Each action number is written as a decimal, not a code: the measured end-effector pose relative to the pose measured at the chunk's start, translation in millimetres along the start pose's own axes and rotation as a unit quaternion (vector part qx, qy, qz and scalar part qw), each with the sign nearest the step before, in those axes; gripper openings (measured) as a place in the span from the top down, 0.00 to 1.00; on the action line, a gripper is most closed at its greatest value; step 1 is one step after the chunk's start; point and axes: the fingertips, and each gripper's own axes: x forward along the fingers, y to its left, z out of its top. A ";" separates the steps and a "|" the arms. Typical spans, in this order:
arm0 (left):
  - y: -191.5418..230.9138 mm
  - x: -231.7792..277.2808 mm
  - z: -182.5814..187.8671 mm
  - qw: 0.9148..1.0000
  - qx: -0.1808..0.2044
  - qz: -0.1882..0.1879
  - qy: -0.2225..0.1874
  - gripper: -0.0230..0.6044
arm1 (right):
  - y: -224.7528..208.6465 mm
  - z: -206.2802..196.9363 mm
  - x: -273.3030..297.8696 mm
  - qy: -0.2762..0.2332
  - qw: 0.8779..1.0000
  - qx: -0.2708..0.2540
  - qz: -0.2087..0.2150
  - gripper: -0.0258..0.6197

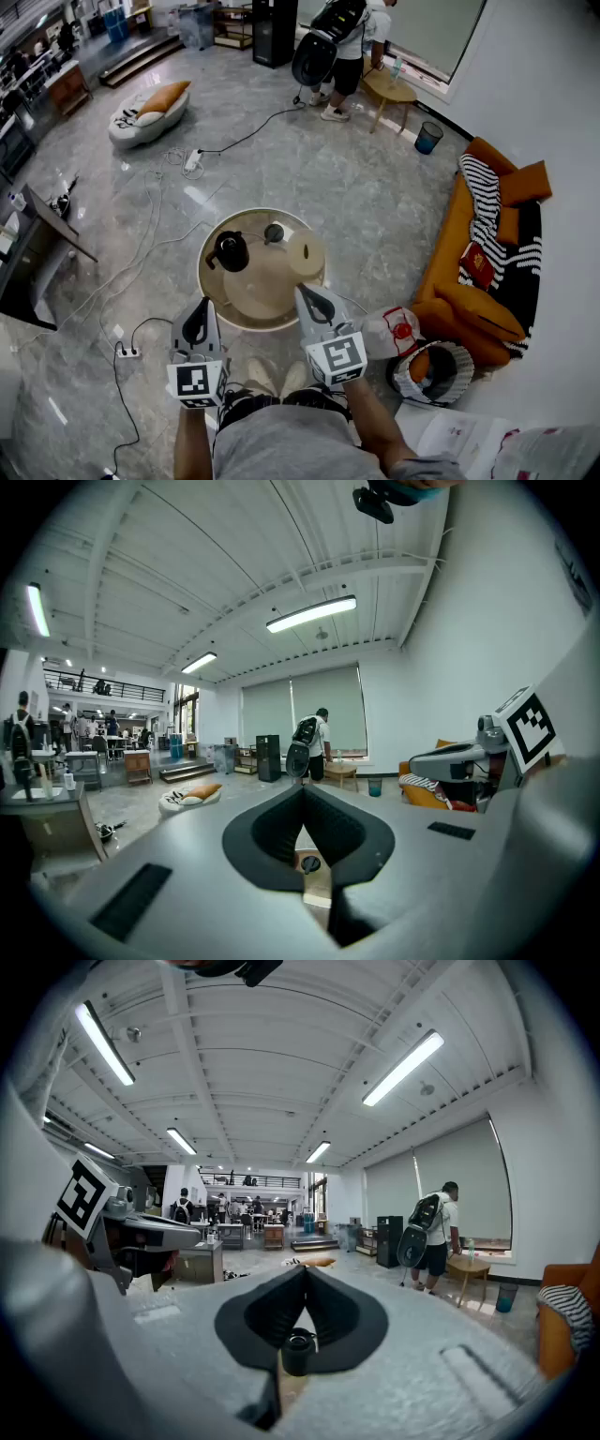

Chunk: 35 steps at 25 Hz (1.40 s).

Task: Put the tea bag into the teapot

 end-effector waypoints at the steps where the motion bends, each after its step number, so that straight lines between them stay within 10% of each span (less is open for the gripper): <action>1: 2.9 1.9 0.0 1.000 0.000 0.000 0.000 0.94 | 0.3 1.7 2.9 -0.003 1.000 0.002 0.000 0.96; 35: 108.6 43.0 -24.5 1.000 -0.018 -0.017 -0.002 0.94 | 59.3 1.9 118.5 0.021 1.000 -0.003 0.006 0.96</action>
